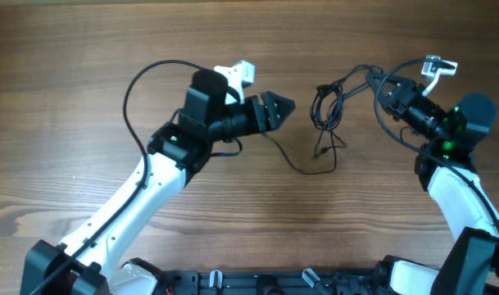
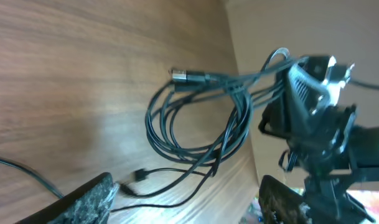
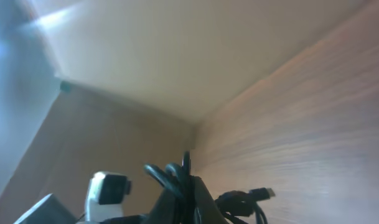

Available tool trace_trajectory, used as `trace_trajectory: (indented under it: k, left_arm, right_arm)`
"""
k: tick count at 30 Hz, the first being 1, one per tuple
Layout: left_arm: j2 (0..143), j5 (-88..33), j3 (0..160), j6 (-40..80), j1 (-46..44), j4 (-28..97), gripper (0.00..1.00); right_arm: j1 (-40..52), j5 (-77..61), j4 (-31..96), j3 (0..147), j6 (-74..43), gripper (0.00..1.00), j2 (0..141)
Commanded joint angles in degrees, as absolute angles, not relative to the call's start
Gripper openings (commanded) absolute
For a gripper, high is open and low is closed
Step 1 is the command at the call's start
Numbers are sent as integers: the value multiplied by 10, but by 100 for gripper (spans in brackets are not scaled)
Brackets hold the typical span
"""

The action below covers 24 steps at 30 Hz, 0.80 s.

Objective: Untangle cables

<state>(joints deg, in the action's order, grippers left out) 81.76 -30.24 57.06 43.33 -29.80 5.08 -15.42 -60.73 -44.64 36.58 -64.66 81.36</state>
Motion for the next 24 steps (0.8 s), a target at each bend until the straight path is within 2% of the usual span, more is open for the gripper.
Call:
trace_trajectory:
  k: [1, 3, 7, 12, 16, 17, 18, 19, 20, 21, 24]
  left_arm:
    - [854, -297, 576, 521, -326, 44, 70]
    - [884, -308, 576, 585, -338, 26, 70]
    - [936, -352, 576, 631, -357, -93, 73]
    - [1000, -351, 576, 715, -371, -124, 74]
    - [1037, -369, 576, 743, -394, -227, 73]
    - [1040, -367, 576, 745, -400, -244, 68]
    - [1040, -361, 576, 744, -404, -249, 56]
    - [1039, -355, 576, 744, -407, -249, 39]
    - [1039, -355, 576, 743, -406, -248, 13]
    - [1039, -355, 576, 739, -399, -242, 4]
    - [1037, -388, 576, 738, -364, -234, 4]
  right_arm:
    - [-152, -653, -512, 367, -713, 4, 802]
    - [-152, -662, -540, 367, -731, 4, 802]
    - [-152, -681, -549, 367, -736, 4, 802]
    - [-152, -696, -550, 367, -737, 4, 802]
    - [-152, -696, -550, 367, -737, 5, 802]
    - [-152, -696, -550, 367, -737, 4, 802]
    - [-152, -696, -548, 367, -737, 4, 802]
    - [-152, -696, -548, 367, -736, 4, 802]
    - [-152, -696, -548, 367, -733, 4, 802]
    - [-152, -696, -548, 367, -722, 4, 802]
    - [-152, -696, -531, 367, -602, 5, 802]
